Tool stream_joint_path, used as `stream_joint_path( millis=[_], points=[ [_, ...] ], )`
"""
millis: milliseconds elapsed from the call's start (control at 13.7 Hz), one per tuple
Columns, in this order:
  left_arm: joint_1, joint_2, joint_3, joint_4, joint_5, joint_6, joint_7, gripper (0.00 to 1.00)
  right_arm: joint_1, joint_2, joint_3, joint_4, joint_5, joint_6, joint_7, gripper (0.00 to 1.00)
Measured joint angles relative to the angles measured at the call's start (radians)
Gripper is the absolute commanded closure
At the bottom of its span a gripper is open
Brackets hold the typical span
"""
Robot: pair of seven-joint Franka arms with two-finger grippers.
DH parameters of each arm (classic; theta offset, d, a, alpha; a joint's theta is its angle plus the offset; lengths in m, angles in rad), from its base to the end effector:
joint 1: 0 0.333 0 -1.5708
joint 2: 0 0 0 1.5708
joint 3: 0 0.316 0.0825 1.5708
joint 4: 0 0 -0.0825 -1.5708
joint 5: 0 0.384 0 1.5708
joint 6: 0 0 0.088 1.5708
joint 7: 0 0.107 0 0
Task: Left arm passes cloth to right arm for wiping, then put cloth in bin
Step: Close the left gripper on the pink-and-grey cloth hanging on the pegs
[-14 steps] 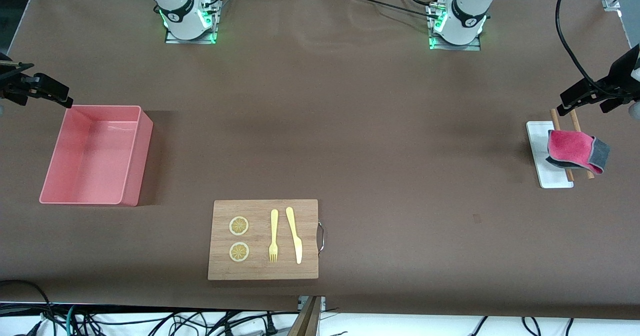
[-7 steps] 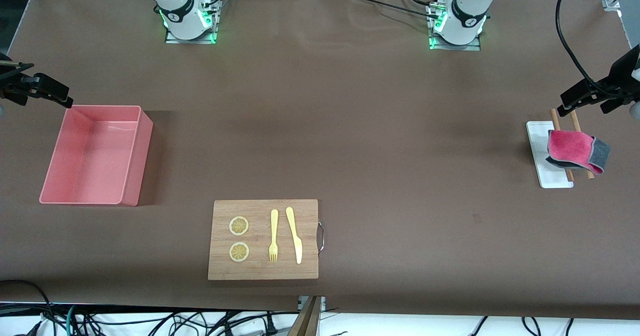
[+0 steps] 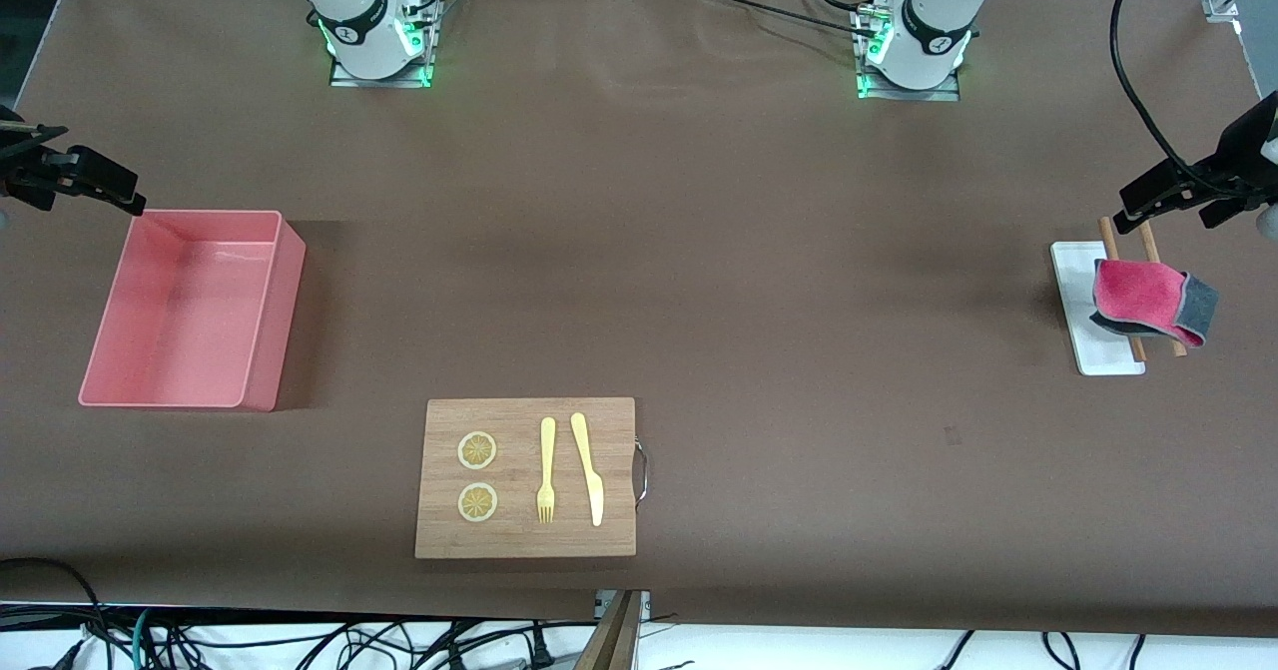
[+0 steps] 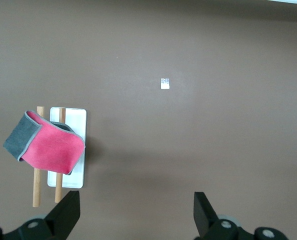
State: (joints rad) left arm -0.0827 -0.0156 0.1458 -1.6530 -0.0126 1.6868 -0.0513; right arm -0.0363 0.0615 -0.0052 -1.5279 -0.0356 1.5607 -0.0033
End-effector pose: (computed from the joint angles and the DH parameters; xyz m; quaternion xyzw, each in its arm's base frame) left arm 0.5583 0.0347 0.6044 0.9980 0.0577 0.0247 0.0073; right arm 0.5715 -0.0275 0.6093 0.9996 -0.0190 -0.0147 0.0176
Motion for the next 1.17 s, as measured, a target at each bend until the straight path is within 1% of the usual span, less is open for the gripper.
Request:
stream_joint_path(
  millis=[950, 1169],
  points=[
    [0.005, 0.016, 0.007, 0.000, 0.000, -0.039, 0.013, 0.00, 0.000, 0.000, 0.000, 0.000, 0.000, 0.000, 0.000, 0.00],
    [0.026, 0.041, 0.010, -0.001, 0.000, -0.040, 0.014, 0.00, 0.000, 0.000, 0.000, 0.000, 0.000, 0.000, 0.000, 0.00]
  ],
)
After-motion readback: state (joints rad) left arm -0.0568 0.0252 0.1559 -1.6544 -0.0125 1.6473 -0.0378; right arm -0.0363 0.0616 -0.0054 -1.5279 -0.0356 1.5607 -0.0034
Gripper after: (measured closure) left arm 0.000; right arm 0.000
